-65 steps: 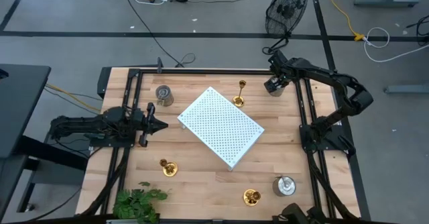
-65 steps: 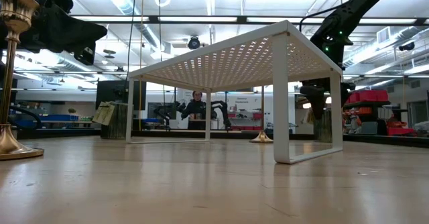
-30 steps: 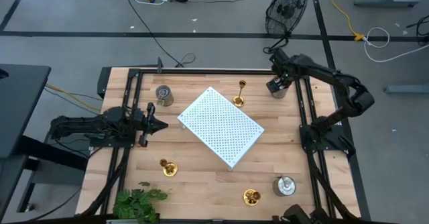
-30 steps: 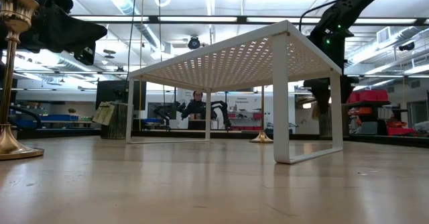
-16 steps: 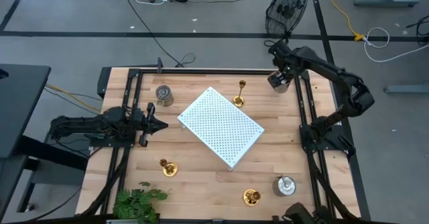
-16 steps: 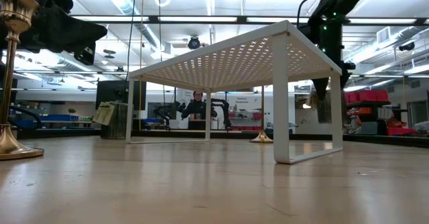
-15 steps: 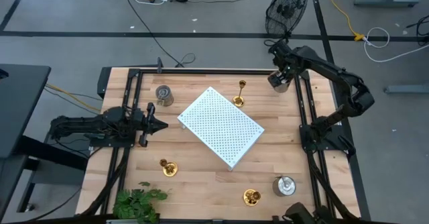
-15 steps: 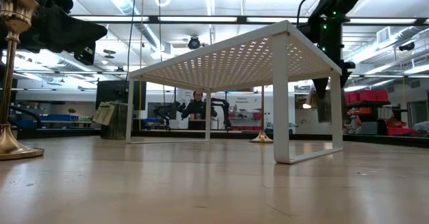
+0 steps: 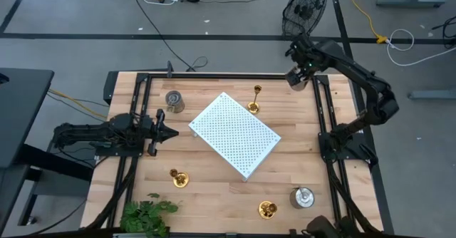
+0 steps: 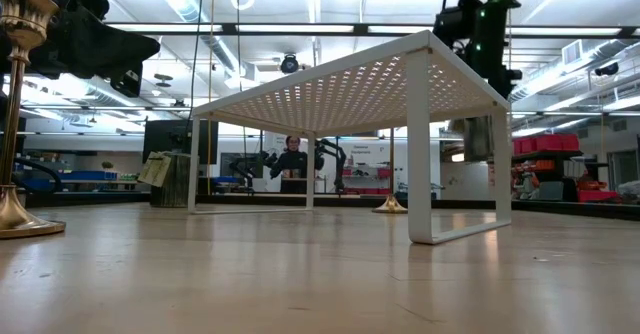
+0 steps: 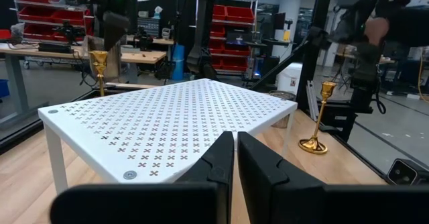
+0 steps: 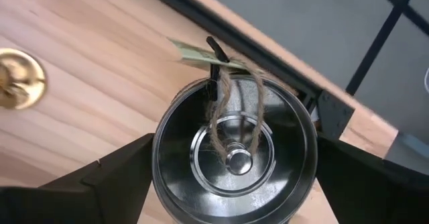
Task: Pick & Place candle stick holders
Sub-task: Put the top right scented candle on the shelf
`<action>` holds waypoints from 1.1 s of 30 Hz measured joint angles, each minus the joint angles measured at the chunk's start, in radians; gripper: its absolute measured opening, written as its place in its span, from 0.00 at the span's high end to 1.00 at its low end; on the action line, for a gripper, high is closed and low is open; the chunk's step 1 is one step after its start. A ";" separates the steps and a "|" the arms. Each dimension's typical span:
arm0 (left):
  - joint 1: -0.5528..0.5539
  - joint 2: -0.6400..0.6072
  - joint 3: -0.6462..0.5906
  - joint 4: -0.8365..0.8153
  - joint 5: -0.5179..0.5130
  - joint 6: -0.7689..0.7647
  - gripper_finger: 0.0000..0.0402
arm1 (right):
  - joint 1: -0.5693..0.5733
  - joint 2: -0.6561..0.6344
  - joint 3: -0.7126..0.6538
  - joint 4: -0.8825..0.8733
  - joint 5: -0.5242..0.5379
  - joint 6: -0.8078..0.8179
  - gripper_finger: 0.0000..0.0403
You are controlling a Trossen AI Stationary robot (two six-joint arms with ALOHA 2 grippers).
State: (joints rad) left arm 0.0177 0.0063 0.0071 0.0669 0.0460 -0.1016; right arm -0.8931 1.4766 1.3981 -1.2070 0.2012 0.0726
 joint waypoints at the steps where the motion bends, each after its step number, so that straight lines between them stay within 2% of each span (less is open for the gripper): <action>1: 0.000 0.000 0.000 0.000 0.000 0.000 0.94 | 0.004 -0.005 0.010 0.000 0.000 -0.001 0.08; 16: 0.000 0.000 0.000 0.000 0.000 0.000 0.94 | 0.070 -0.067 0.105 -0.069 -0.011 -0.003 0.08; 33: 0.000 0.000 0.000 0.000 0.000 0.000 0.94 | 0.269 -0.147 0.115 -0.133 -0.065 0.015 0.08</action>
State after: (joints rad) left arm 0.0175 0.0061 0.0067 0.0668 0.0460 -0.1013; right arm -0.6244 1.3291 1.5135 -1.3396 0.1367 0.0874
